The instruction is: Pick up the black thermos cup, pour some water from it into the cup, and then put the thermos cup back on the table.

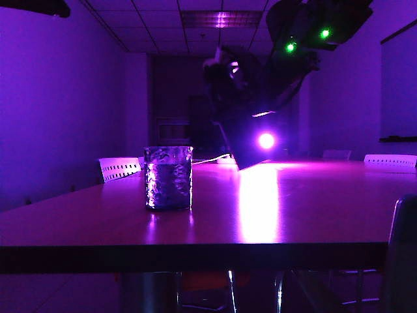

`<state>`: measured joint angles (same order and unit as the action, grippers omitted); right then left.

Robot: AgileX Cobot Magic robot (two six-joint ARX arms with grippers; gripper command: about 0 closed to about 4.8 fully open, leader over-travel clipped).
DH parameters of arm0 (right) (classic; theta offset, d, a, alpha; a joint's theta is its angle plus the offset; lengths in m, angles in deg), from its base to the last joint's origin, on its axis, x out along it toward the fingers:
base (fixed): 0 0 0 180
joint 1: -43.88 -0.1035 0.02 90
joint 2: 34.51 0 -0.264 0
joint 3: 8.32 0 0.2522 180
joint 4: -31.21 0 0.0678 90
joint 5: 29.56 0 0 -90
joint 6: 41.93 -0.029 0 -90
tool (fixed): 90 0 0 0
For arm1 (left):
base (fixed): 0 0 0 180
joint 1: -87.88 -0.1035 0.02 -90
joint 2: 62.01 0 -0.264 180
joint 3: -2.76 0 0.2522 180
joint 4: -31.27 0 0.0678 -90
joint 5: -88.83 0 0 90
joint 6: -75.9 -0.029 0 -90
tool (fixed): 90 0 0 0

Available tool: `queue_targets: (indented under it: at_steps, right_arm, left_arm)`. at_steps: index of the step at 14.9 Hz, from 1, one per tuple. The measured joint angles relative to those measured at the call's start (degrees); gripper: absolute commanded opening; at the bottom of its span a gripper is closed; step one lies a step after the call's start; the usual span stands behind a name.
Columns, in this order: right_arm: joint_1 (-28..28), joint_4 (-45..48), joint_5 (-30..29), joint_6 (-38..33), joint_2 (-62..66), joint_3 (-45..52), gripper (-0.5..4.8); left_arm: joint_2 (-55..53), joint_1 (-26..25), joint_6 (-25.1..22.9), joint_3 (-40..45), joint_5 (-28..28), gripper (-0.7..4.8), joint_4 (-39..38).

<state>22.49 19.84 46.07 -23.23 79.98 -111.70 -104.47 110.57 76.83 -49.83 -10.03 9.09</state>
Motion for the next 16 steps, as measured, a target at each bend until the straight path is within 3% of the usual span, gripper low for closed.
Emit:
queue_targets:
  at_steps: [3,6,8,16]
  right_arm:
    - [0.0,0.3,1.1,4.7,0.0,0.2,1.66]
    - [-0.1,8.0,1.1,5.4,-0.2,5.8,1.66]
    - [-0.1,7.3,1.2,5.3,-0.2,8.3,1.65]
    - [-5.7,14.8,12.7,10.3,-0.9,12.7,1.66]
  left_arm:
    - [0.0,0.0,0.0,0.0,0.0,-0.05,0.0]
    - [0.0,0.0,0.0,0.0,0.0,-0.05,0.0]
    - [0.0,0.0,0.0,0.0,0.0,-0.05,0.0]
    - [0.0,0.0,0.0,0.0,-0.1,-0.05,0.0]
